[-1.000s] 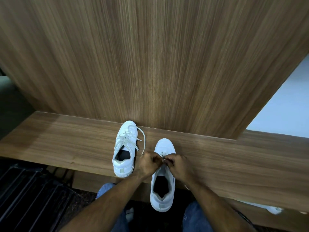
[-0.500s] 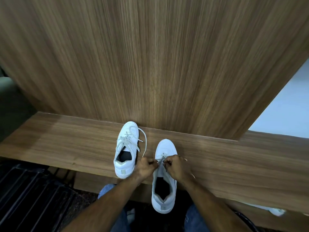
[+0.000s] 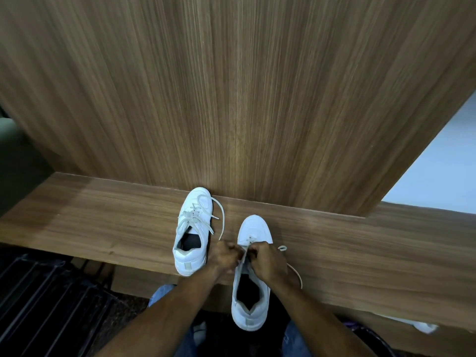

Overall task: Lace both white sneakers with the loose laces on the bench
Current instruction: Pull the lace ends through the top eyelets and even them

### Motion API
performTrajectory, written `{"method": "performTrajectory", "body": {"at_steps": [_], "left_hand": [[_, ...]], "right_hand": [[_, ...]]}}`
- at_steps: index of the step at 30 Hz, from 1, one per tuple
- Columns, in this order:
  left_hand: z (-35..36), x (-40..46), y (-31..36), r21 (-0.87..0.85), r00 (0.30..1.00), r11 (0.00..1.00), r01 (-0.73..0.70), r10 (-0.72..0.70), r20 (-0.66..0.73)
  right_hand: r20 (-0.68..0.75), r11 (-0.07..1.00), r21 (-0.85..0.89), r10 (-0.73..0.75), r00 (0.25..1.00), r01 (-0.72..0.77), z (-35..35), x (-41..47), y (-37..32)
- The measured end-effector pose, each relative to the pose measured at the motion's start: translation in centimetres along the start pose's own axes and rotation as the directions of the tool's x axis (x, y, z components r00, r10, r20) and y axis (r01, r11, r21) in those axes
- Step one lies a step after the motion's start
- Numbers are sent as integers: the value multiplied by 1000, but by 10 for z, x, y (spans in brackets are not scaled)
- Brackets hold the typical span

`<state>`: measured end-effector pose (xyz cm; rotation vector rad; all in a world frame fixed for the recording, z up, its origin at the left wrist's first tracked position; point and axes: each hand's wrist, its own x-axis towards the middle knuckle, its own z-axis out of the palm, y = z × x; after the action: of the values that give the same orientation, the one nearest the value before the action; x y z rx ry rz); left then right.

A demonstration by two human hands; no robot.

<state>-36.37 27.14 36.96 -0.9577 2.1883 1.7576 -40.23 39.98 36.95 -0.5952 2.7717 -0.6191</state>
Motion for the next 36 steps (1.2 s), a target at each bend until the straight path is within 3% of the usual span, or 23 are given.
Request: {"method": "performTrajectory", "body": {"at_steps": [10,17,20,22,24,27,28,30,33,35,36], "left_hand": [[1,0,2,41,998,999,-6,9,-63],[-2,2,8,259,994,965,-38,62,-86],[-8,3,19,-41,996,998,-55,52,-79],[-18,1,36,-273,994,960,-60,32,-104],[-32,6,58,-485,993,871,-78,23,-118],[-65,14,93,-752,988,647,-130,24,-150],[-75,14,105,-808,984,568,-156,22,-175],[-88,15,116,-828,961,508,-236,-4,-276],[-82,23,94,-681,941,687,-252,10,-339],[-69,25,60,-315,930,926,-208,88,-357],[-62,22,44,-79,925,981,-180,141,-352]], "right_hand": [[-41,995,83,68,997,-64,3,-1,-3],[-8,970,239,45,999,-42,1,-4,2],[15,973,227,33,999,-35,-3,-6,8],[39,980,198,14,999,-21,-4,-7,12],[57,985,171,3,998,-12,-5,-7,18],[59,989,149,0,998,-8,-5,-7,21],[66,990,144,-6,998,-4,-5,-7,20],[79,992,126,-17,997,7,-4,-8,19],[32,993,111,-36,999,33,-3,-11,20],[-39,992,117,-50,998,54,-4,-14,21],[-69,992,113,-49,996,57,-4,-16,22]]}}
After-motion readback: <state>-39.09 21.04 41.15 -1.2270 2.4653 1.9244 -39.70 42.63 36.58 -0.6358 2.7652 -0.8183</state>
